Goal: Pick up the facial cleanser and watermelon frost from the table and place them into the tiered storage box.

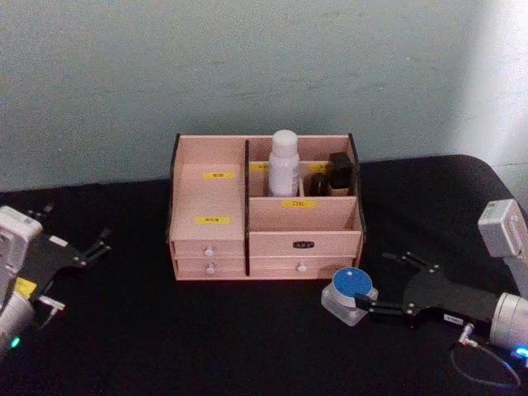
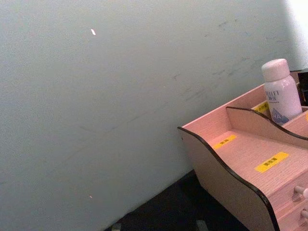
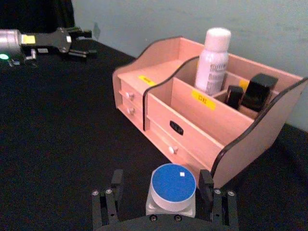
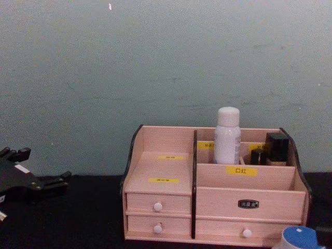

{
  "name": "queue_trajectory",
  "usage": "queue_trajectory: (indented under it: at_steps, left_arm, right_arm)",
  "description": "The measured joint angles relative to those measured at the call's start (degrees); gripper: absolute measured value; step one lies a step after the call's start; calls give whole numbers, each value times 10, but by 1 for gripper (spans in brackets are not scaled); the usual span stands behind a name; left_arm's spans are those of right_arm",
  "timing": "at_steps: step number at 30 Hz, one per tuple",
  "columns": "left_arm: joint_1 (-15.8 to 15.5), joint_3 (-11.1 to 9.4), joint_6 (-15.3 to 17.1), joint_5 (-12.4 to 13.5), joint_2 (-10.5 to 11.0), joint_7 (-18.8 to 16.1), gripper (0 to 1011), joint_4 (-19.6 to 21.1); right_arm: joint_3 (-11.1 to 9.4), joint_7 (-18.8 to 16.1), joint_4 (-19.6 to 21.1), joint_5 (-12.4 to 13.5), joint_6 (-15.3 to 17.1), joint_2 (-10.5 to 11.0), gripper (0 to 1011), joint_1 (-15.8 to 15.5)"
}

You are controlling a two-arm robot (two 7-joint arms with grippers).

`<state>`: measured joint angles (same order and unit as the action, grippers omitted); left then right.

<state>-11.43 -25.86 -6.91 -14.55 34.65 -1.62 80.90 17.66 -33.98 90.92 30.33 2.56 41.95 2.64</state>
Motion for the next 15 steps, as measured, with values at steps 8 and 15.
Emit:
queue_trajectory:
  at_steps: [8,15]
  left_arm:
    - [0,0,0,0,0,0,1001,0]
    - [0,0,0,0,0,0,1001,0]
  right_arm:
    - [20,0,-24,-2,28,-8,1000,23]
    - [33,-1,-44,-3,38,-16,1000,41]
